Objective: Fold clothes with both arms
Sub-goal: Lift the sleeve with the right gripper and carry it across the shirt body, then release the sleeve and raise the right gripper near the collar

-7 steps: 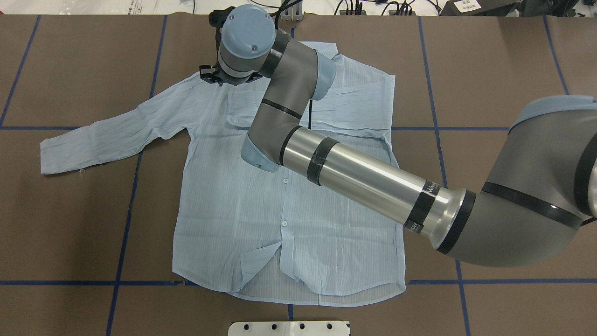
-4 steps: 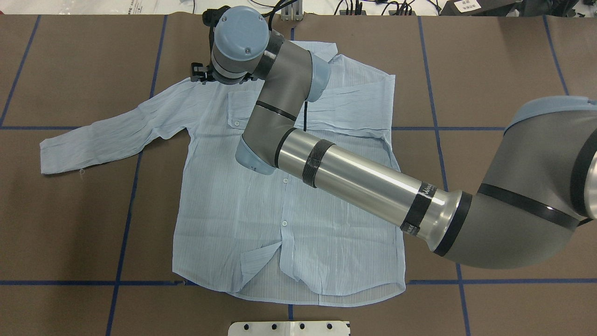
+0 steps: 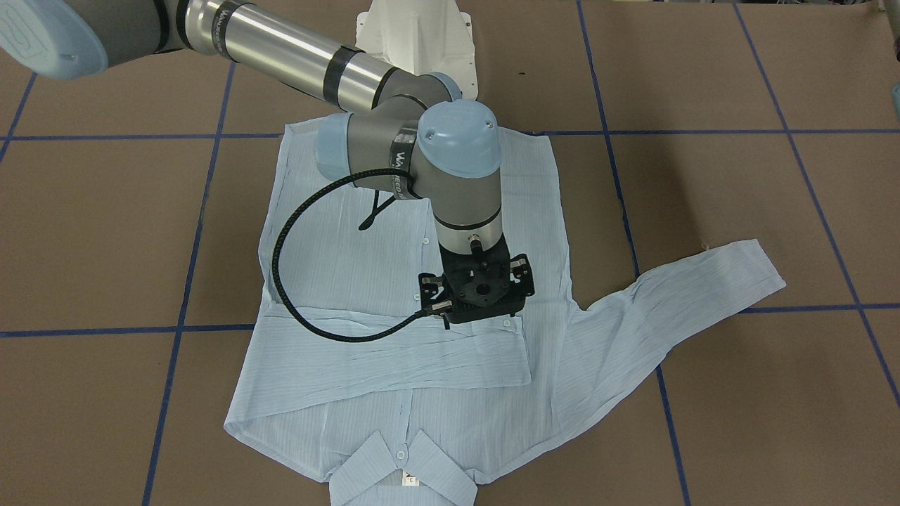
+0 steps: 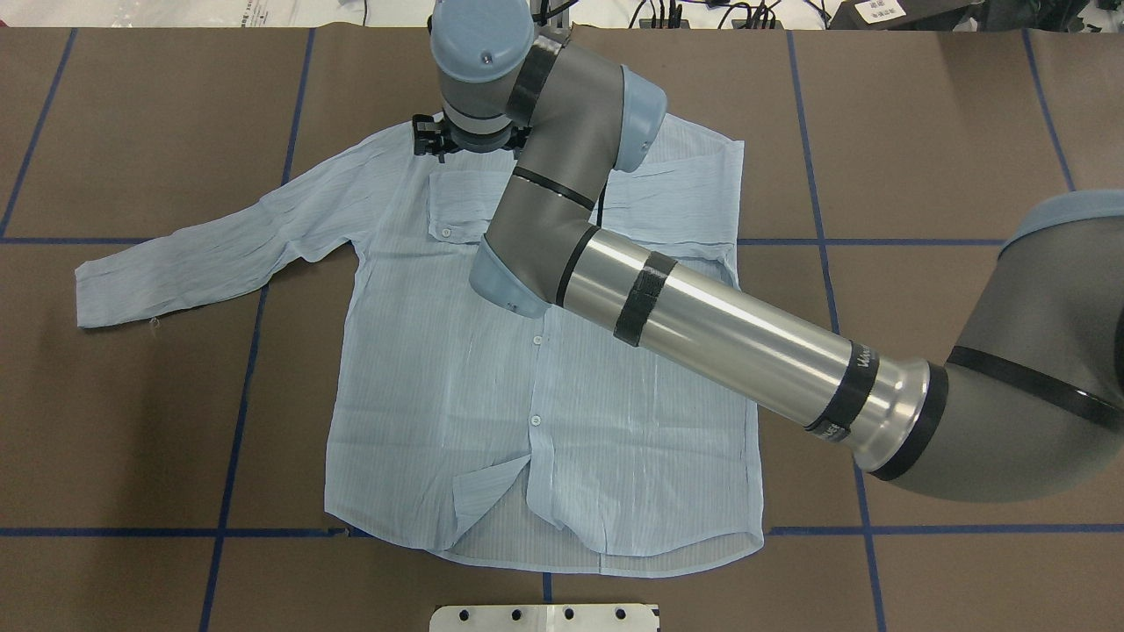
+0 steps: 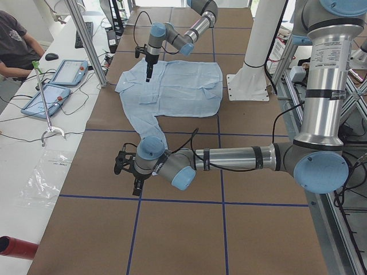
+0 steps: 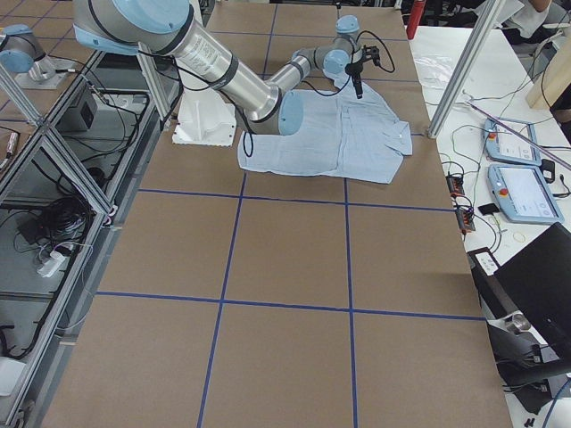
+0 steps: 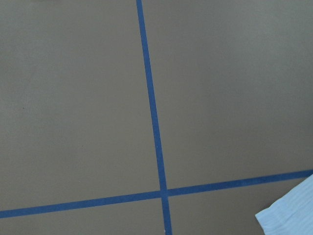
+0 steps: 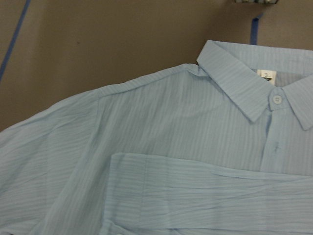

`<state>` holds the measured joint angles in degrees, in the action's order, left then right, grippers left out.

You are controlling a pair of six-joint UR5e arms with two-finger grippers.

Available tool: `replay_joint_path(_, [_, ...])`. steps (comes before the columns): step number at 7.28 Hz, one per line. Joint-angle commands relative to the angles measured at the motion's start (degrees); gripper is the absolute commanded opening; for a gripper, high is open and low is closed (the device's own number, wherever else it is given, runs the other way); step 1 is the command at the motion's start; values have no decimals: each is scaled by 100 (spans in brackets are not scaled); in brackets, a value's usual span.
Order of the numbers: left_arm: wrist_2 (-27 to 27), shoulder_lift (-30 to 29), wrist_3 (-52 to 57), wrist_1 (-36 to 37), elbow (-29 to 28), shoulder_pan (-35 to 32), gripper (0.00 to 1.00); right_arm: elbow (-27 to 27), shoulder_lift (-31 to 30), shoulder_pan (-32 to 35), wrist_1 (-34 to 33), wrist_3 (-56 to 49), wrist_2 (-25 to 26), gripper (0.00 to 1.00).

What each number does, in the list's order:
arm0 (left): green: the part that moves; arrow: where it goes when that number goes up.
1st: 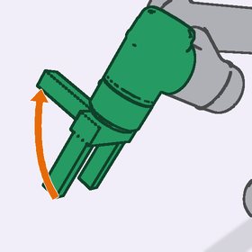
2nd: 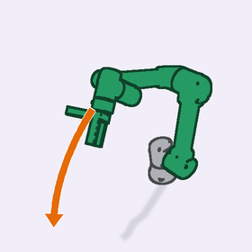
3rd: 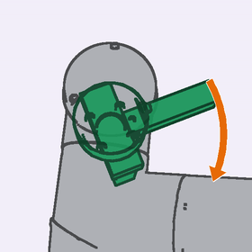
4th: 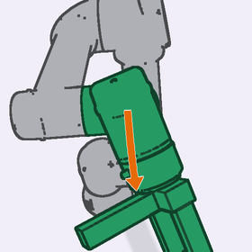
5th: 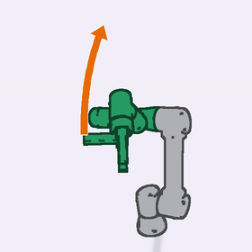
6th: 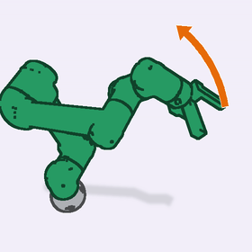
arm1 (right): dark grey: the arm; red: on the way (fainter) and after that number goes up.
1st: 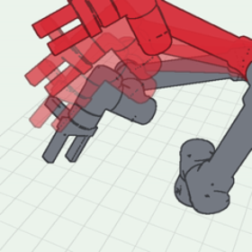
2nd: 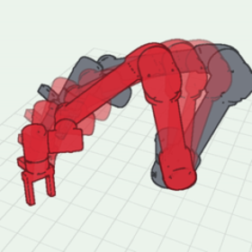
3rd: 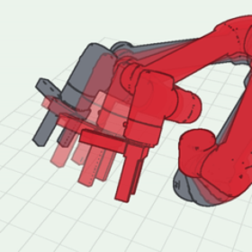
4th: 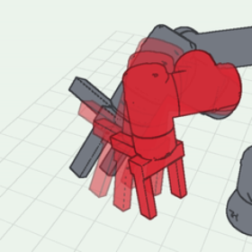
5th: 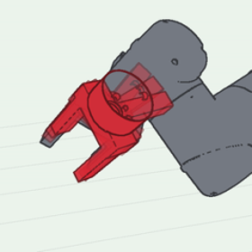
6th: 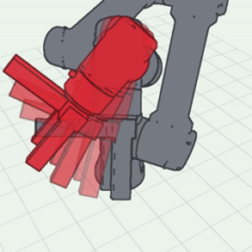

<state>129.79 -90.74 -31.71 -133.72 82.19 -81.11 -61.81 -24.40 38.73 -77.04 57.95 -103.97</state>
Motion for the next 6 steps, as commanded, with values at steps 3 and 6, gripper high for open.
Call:
replay_joint_path(3, [-1688,487,-3229,-1165,445,1813,96,-2049,-1677,968,-1242,-1247,-1141,100])
replay_joint_path(6, [-2368,680,-4069,-1130,737,2756,92,-2704,-2314,1286,-1542,-1822,-1266,100])
